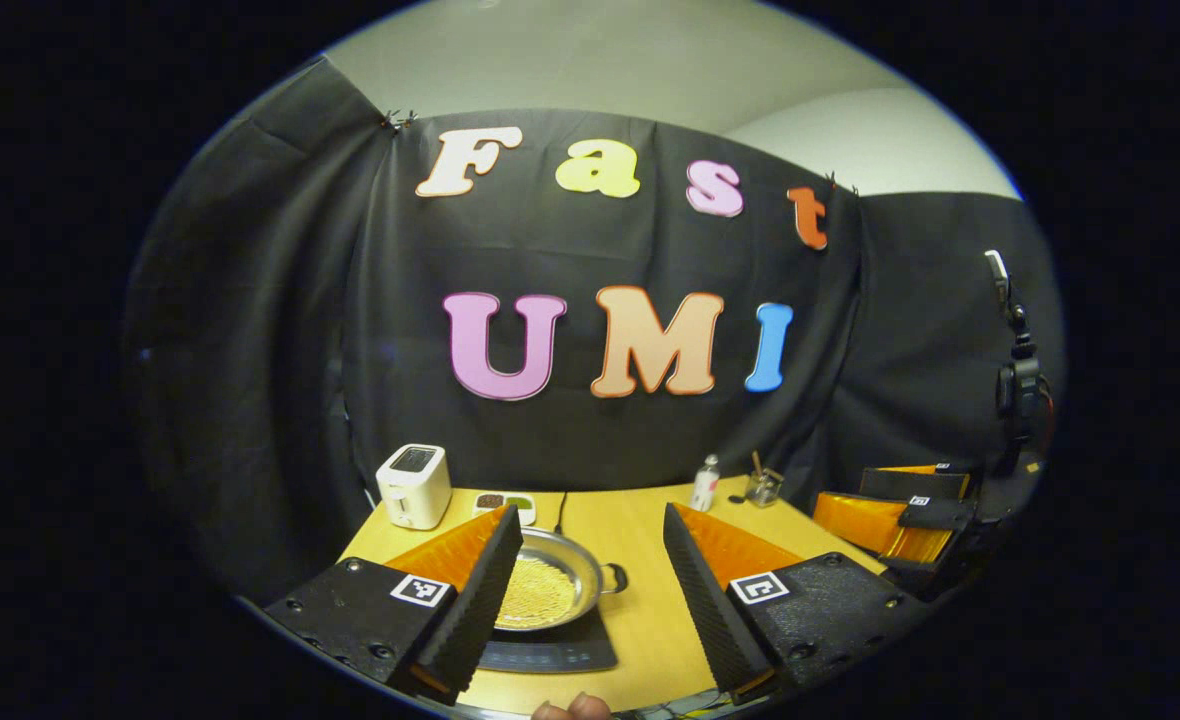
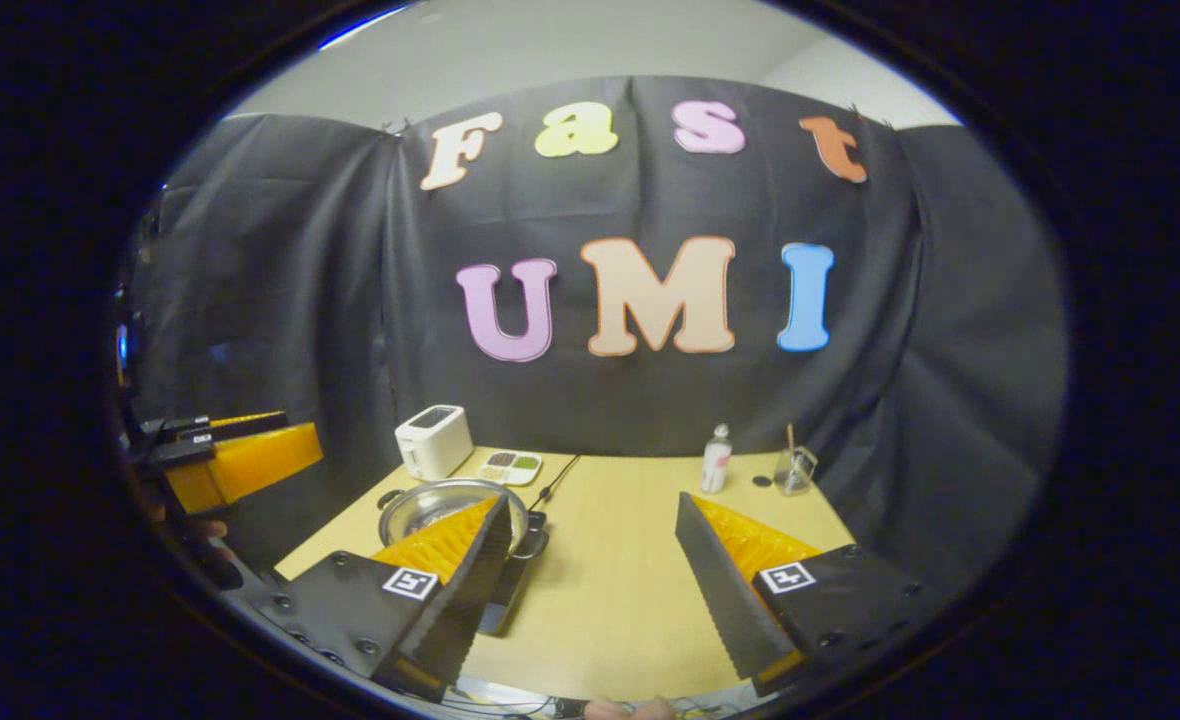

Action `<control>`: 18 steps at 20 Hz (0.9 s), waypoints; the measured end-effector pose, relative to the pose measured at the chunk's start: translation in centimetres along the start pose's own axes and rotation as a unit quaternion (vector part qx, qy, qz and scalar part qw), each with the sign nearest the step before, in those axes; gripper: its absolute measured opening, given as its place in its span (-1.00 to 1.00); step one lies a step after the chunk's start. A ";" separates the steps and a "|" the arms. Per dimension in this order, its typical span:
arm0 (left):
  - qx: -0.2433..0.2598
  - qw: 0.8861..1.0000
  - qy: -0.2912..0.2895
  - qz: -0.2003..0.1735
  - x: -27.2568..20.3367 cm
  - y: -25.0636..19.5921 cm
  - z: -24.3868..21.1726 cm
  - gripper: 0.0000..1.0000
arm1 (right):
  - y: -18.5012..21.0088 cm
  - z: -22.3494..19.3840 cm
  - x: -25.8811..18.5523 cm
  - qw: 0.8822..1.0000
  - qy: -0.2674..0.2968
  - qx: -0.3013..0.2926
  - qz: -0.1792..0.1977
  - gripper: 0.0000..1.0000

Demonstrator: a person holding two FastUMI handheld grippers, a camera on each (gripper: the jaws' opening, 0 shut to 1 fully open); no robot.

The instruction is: First push the handle of the pot to place it horizontally, then grasp the pot with both hands and set it on the induction cooktop.

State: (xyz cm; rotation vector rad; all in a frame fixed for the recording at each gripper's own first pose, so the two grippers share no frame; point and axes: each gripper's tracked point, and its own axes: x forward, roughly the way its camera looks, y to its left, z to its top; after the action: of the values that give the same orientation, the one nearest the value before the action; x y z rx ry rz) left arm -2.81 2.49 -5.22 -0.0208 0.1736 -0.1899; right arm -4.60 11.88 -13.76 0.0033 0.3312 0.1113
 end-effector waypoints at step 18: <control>0.002 0.995 -0.023 0.099 -1.9 -13.2 2.2 0.81 | -19.0 3.1 -7.9 0.989 -0.074 0.128 0.015 0.86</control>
State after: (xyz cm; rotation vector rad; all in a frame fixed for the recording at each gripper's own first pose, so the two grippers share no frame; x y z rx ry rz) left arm -6.68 -10.09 -2.30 -0.0047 0.1285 0.0076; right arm -8.91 -7.78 -8.68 0.2696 0.1950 0.0962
